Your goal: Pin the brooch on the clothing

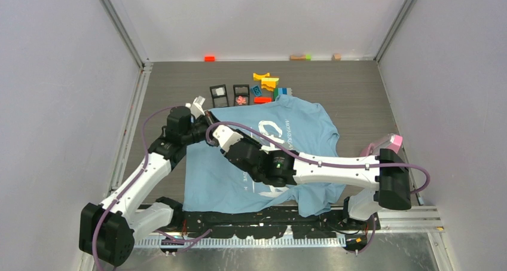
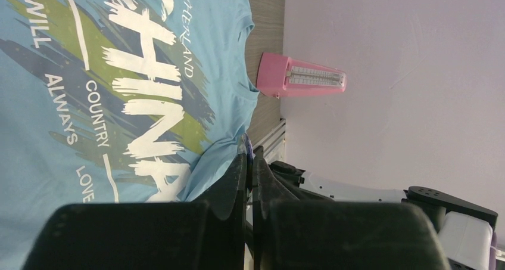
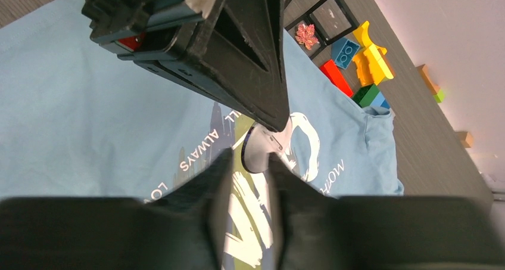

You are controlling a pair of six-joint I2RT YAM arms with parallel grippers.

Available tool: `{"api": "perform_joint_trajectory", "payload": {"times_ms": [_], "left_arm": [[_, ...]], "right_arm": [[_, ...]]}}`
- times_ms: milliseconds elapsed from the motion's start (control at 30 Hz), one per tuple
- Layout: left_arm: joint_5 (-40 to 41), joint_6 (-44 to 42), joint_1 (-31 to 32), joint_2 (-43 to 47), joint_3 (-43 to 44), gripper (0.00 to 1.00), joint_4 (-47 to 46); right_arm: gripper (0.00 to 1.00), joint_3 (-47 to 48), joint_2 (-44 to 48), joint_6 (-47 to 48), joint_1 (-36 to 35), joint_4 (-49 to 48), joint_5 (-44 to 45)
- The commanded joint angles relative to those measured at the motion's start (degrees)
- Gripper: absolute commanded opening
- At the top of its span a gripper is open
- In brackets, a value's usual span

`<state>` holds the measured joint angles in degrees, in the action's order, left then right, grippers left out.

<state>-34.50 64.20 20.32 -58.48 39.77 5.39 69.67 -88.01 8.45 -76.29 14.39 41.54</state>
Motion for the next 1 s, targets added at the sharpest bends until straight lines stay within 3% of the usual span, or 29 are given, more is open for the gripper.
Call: {"api": "perform_joint_trajectory", "payload": {"times_ms": [0, 67, 133, 200, 300, 400, 600, 967], "left_arm": [[3.32, -2.49, 0.17, 2.14, -1.27, 0.0, -5.21], [3.37, -4.86, -0.28, 2.5, -1.07, 0.0, -5.55], [2.27, -7.42, -0.86, 2.78, -1.01, 0.0, -6.17], [-0.34, -10.07, -1.58, 3.13, -1.19, 0.0, -7.57], [-6.75, -13.0, -2.52, 3.23, -1.29, 0.0, -10.85], [-16.04, -13.84, -2.65, 2.64, -1.05, 0.0, -15.61], [-26.17, -14.42, -2.58, 3.81, -0.84, 0.0, -20.16], [-35.23, -11.07, -2.52, 4.96, -0.48, 0.0, -26.7]], "right_arm": [[0.55, 1.44, 3.92, -4.62, -0.44, -1.77, 1.5], [0.69, 0.42, 6.46, -7.12, -0.16, -0.65, 0.77], [0.76, 0.45, 9.02, -10.89, 1.18, 2.45, -2.12], [0.79, 0.62, 12.42, -15.48, 3.92, 5.72, -7.85], [0.81, -0.2, 16.33, -21.66, 12.22, 8.43, -24.3], [0.82, -1.6, 20.04, -28.1, 19.19, 8.7, -41.06], [0.79, -3.16, 23.56, -35.04, 28.01, 6.8, -61.69], [0.61, -7.76, 25.19, -41.83, 29.14, -0.98, -74.48]]}}
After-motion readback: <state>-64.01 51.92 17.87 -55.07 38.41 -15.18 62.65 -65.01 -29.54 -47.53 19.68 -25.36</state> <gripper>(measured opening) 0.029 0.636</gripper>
